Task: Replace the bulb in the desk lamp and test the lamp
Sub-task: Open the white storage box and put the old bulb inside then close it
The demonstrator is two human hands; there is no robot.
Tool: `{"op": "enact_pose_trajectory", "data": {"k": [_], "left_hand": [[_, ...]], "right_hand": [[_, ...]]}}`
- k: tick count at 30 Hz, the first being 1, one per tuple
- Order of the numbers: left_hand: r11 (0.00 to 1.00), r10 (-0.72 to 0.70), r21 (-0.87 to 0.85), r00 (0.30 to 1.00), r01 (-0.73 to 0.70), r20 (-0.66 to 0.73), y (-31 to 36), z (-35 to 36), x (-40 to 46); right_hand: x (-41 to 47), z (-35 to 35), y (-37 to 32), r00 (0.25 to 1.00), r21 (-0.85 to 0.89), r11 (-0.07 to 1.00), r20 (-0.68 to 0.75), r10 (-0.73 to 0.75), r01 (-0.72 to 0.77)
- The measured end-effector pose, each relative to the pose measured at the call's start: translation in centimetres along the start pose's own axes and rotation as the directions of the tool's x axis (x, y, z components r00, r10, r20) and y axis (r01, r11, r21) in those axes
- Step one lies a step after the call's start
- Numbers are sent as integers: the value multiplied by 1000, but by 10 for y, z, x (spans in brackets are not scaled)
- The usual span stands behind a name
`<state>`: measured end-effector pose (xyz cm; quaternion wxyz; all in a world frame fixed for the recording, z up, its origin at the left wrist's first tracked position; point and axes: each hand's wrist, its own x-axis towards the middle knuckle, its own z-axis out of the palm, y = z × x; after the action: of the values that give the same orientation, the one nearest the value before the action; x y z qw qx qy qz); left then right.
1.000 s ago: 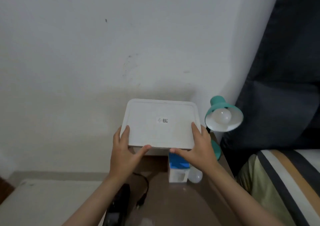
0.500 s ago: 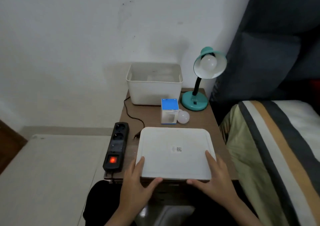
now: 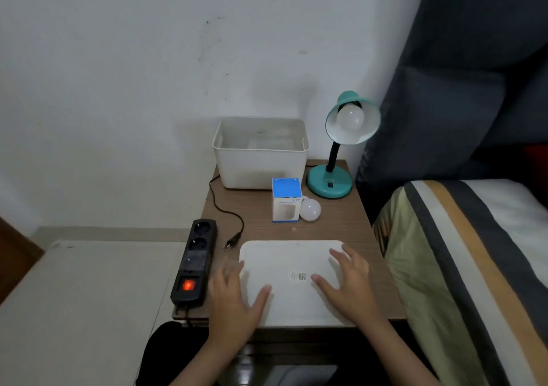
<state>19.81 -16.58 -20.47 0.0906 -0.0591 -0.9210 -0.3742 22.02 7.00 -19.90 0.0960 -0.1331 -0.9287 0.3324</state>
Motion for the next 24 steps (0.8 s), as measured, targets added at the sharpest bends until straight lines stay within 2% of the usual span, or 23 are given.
{"op": "enact_pose_trajectory", "data": {"k": [5, 9, 12, 14, 17, 21, 24], "left_hand": [[995, 42, -82, 995, -50, -94, 25, -11, 110], [998, 22, -49, 994, -27, -105, 35, -16, 190], [1000, 16, -14, 994, -18, -105, 34, -17, 239], [1000, -11, -1, 995, 11, -96, 31, -17, 266], [998, -64, 17, 994, 66, -84, 27, -15, 294], [995, -98, 15, 993, 99, -68, 20, -9, 309], [997, -83, -9, 993, 82, -90, 16, -8, 309]], "right_hand": [[74, 4, -26, 993, 95, 989, -44, -107, 111], [116, 12, -26, 992, 14, 993, 32, -119, 119], [134, 22, -16, 987, -118, 981, 68, -147, 154], [140, 28, -9, 985, -124, 979, 72, -155, 163], [149, 33, -5, 990, -25, 990, 1, -138, 138], [161, 32, -8, 998, 86, 996, -70, -2, 8], [163, 29, -7, 983, 132, 991, -185, 5, 20]]}}
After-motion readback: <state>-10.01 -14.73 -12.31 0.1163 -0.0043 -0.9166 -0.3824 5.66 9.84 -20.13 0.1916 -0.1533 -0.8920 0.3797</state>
